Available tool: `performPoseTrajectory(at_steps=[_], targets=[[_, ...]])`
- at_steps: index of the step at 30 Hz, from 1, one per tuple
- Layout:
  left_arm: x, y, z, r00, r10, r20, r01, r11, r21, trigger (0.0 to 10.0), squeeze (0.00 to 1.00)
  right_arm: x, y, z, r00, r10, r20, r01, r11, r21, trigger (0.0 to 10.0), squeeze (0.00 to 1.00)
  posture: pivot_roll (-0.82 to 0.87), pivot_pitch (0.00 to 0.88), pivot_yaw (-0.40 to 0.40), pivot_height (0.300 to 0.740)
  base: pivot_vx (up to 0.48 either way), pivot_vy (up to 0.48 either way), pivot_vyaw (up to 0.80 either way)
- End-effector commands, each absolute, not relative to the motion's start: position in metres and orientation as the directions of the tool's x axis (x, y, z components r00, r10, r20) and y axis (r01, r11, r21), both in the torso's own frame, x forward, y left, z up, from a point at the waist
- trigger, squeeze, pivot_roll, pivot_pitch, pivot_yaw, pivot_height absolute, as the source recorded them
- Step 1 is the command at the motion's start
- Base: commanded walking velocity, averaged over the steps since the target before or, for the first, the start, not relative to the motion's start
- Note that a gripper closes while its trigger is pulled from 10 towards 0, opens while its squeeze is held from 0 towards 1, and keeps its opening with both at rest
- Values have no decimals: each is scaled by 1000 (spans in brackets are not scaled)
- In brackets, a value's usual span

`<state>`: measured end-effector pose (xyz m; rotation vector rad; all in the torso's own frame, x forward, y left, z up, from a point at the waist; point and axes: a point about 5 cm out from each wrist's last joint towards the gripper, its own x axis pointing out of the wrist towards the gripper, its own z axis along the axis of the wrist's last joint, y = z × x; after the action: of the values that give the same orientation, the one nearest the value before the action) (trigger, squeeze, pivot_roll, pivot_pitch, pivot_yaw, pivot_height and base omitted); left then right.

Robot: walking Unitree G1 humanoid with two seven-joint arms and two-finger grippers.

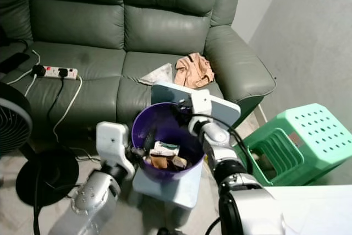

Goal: Picking trash to rubbish bin

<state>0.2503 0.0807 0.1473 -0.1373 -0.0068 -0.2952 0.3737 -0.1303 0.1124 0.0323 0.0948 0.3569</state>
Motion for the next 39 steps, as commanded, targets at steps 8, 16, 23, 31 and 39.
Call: performPoseTrajectory(at_steps=[8,16,23,31,39], targets=[[287,104,143,966,-257,17,257,964,-65,10000,0,366,-163,116,970,243,20,-243,967,73,10000,0,76,0,-105,740,0,0,0],[313,127,149,981,-188,56,192,976,-101,10000,0,352,-172,109,983,174,64,-180,978,107,10000,1000,55,0,-84,740,0,0,0],[322,142,148,984,-150,95,159,983,-92,10000,0,339,-171,106,990,104,99,-116,985,124,10000,1000,59,0,-79,740,0,0,0],[323,158,149,987,-103,125,119,985,-128,10000,0,325,-178,113,985,64,160,-77,994,77,10000,1000,55,0,-74,740,0,0,0],[326,169,145,989,-87,119,100,988,-115,10000,0,306,-189,114,982,4,186,-12,999,40,10000,0,36,0,-70,740,0,0,0]])
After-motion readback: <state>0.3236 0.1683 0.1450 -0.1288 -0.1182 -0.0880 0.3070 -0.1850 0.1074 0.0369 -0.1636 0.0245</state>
